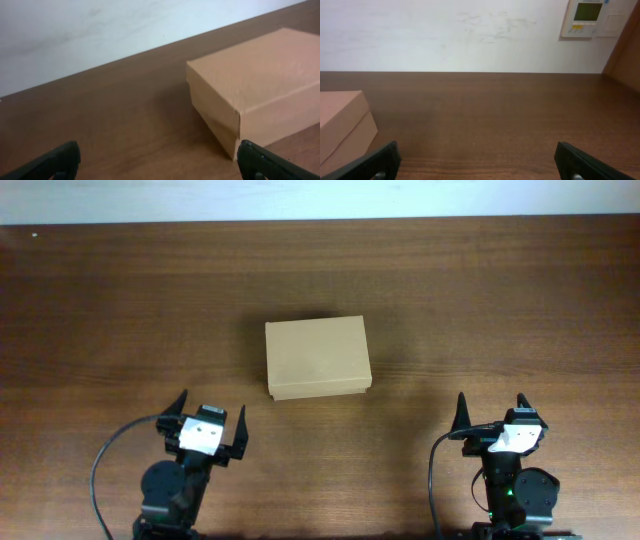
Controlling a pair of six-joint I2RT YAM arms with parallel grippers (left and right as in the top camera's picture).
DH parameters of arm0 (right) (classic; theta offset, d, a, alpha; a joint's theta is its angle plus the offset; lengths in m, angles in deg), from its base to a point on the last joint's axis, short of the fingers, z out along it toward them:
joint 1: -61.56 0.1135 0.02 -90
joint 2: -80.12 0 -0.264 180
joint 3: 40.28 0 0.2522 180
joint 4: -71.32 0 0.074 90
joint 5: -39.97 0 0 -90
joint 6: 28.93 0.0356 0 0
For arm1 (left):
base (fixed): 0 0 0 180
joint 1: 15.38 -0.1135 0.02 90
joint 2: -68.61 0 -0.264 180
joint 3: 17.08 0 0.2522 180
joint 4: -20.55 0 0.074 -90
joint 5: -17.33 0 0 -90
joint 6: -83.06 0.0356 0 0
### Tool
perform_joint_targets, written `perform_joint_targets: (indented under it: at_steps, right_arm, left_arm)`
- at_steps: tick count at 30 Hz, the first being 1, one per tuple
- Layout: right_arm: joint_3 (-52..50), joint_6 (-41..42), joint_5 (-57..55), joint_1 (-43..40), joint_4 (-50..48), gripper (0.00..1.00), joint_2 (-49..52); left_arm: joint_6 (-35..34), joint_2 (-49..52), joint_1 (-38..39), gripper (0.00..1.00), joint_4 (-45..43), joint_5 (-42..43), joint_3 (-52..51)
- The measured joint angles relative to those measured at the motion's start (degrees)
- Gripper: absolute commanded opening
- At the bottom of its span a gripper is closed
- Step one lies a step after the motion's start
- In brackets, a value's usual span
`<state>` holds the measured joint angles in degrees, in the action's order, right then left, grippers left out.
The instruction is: Pack container
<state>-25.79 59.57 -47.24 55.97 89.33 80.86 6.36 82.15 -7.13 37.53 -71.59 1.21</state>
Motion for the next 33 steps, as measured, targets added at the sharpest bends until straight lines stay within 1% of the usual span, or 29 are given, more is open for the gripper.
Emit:
perform_joint_targets:
  at_steps: [5,10,17,22,33]
  right_arm:
    - [0.0,0.0,0.0,0.0,0.0,0.99,0.0]
    - [0.0,0.0,0.0,0.0,0.0,0.99,0.0]
    - [0.0,0.0,0.0,0.0,0.0,0.99,0.0]
    - [0.0,0.0,0.0,0.0,0.0,0.99,0.0]
    - [0.0,0.0,0.0,0.0,0.0,0.99,0.0]
  left_arm:
    - [0.0,-4.3,0.0,1.0,0.0,0.0,-2.9]
    - [0.0,-7.6,-0.2,1.0,1.3,0.0,-3.6]
    - [0.0,-12.1,-2.8,1.0,1.3,-0.1,-3.6]
    - [0.0,-12.7,-4.4,1.0,1.3,-0.1,-3.6]
    - [0.0,-12.7,-4.5,1.0,1.3,-0.5,-3.6]
